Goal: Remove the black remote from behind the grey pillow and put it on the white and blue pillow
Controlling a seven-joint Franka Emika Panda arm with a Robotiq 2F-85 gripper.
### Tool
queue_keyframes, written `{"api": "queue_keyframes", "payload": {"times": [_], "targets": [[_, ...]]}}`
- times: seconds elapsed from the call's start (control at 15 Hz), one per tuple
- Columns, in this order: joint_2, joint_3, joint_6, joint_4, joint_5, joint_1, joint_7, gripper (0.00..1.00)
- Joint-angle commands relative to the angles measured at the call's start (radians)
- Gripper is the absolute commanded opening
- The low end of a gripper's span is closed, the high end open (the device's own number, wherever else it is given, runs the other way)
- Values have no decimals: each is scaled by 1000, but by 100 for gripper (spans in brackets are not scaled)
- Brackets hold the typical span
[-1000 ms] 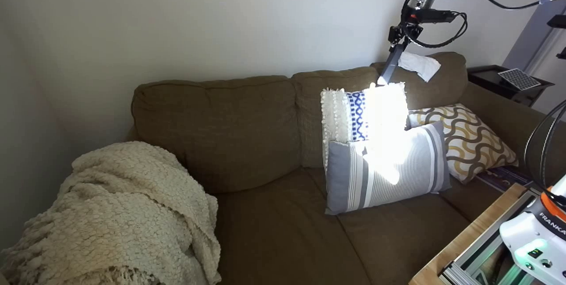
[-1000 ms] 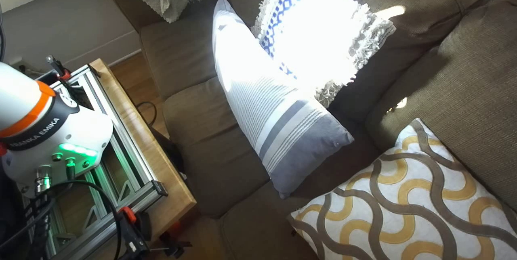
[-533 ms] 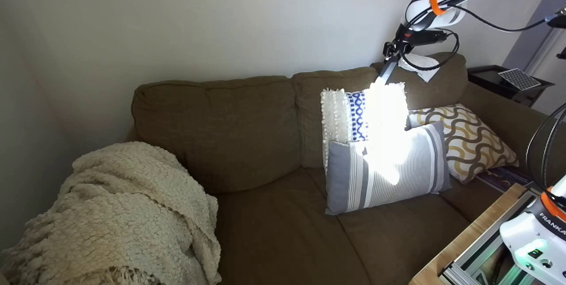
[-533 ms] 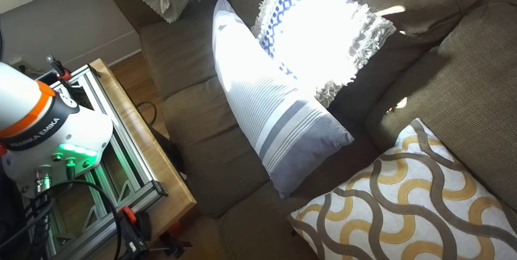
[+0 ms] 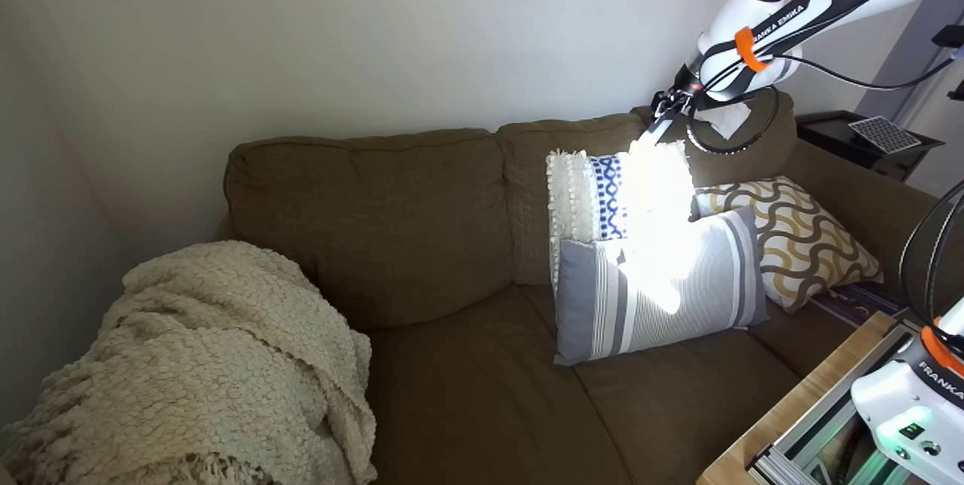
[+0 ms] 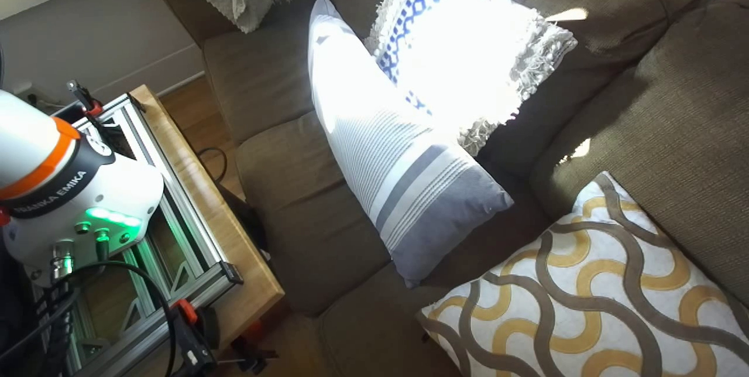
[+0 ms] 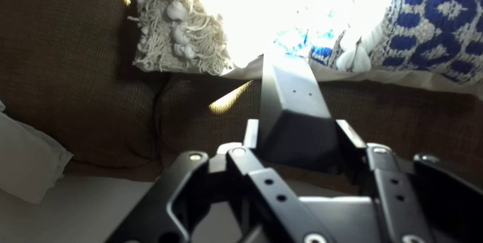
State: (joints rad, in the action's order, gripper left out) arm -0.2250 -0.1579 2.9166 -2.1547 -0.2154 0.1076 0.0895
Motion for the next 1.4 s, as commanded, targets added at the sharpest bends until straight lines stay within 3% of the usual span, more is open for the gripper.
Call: {"api": "queue_keyframes", "payload": {"times": [0.0, 0.4, 0.6, 0.93, 1.13, 1.33], "targets": [[39, -78, 121, -78, -122, -48, 94, 27], [38, -196, 229, -87, -251, -120, 173, 27], [18, -197, 218, -91, -248, -131, 164, 27], [-45, -105, 214, -125, -179, -97, 134, 27], [-73, -13, 196, -134, -127, -41, 102, 27], [-94, 23, 189, -123, 13, -26, -1, 27]]}}
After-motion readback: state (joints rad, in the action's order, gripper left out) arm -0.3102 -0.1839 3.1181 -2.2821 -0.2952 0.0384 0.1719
